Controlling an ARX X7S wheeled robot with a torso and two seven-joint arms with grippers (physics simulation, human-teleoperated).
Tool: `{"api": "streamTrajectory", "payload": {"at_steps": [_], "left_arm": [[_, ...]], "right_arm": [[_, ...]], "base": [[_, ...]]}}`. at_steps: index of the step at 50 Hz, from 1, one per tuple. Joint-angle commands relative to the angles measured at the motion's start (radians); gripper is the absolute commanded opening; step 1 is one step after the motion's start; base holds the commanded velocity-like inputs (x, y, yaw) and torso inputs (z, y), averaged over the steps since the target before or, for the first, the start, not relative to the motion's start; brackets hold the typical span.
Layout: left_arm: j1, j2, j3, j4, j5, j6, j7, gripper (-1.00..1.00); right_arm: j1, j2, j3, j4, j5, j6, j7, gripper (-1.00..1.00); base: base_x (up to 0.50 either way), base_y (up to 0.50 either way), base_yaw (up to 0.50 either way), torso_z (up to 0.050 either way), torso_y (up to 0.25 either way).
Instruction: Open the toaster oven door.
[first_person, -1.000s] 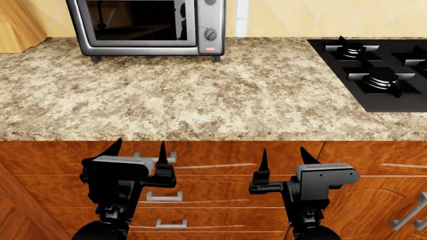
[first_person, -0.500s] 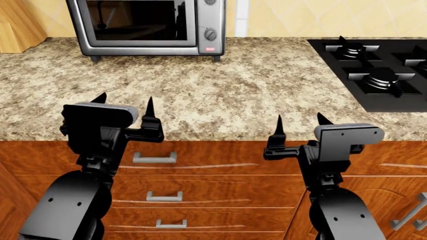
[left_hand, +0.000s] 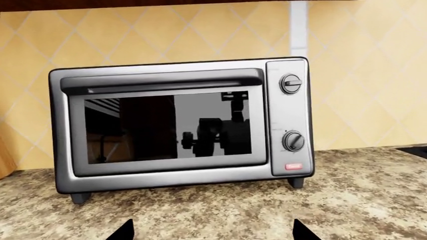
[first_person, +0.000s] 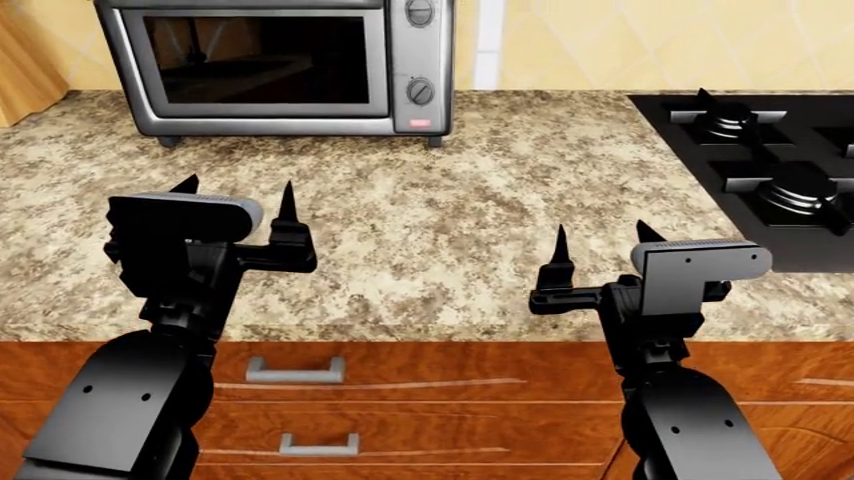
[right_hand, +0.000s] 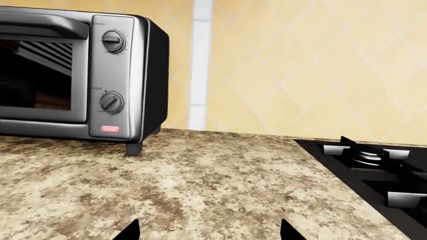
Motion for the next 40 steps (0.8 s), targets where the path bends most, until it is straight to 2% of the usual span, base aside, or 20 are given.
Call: {"api": "streamTrajectory", "payload": {"at_steps": [1,40], "left_arm": [[0.004,-0.005,-0.003,-0.009,-0.004,0.009,-0.004,1.0],[0.012,-0.014,0.003,-0.023,-0.019,0.025,-0.017,1.0]], "right_arm": [[0.0,0.001,-0.005,0.013,0.004,-0.011,0.003,1.0],[0.003,0.009,-0.023,0.033,0.019,-0.031,0.012,1.0]], "base": [[0.32,0.0,0.0,0.0,0.0],[0.32,0.0,0.0,0.0,0.0]]}}
